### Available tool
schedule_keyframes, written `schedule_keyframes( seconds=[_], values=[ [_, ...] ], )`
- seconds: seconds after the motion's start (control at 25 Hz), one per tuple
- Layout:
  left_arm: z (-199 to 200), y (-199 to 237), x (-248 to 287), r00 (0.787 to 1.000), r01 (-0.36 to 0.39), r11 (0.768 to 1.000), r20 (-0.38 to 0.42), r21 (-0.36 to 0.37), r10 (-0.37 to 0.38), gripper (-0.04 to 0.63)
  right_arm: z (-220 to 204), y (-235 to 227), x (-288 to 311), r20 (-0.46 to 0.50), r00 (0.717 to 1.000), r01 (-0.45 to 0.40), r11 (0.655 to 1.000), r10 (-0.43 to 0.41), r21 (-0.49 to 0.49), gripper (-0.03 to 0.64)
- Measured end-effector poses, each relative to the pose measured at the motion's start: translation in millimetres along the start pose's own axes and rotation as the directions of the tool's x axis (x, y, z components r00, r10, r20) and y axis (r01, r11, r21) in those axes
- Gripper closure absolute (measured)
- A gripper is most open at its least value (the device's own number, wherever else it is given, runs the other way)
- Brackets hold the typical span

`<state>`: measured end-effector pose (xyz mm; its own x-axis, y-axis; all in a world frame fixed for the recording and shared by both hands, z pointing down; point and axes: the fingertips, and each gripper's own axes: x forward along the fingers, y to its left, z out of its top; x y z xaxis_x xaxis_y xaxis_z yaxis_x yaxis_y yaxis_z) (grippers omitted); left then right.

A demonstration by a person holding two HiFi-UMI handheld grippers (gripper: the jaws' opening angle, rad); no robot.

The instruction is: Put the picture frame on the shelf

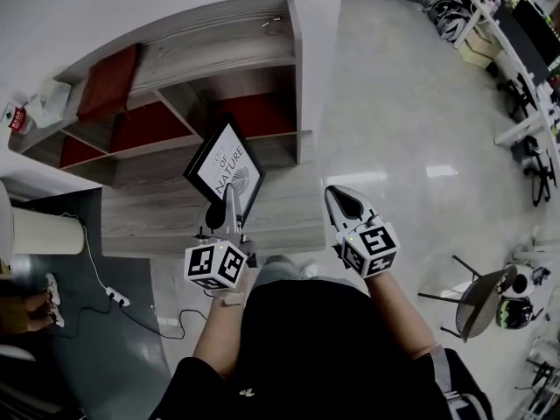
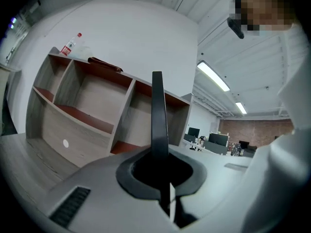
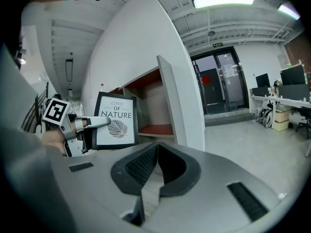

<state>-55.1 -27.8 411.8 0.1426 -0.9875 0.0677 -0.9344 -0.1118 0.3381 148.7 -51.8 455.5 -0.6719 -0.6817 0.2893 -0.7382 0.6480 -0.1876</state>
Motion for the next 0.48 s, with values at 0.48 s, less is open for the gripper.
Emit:
schedule_keyframes(
  seconds=[0.48],
  values=[
    [38, 38, 69, 0.991, -0.019, 0.996, 0.133, -0.085, 0.03, 0.577, 21, 28, 61, -0.049, 0.998, -0.033, 0.996, 0.029, -0.078, 0.617]
  ],
)
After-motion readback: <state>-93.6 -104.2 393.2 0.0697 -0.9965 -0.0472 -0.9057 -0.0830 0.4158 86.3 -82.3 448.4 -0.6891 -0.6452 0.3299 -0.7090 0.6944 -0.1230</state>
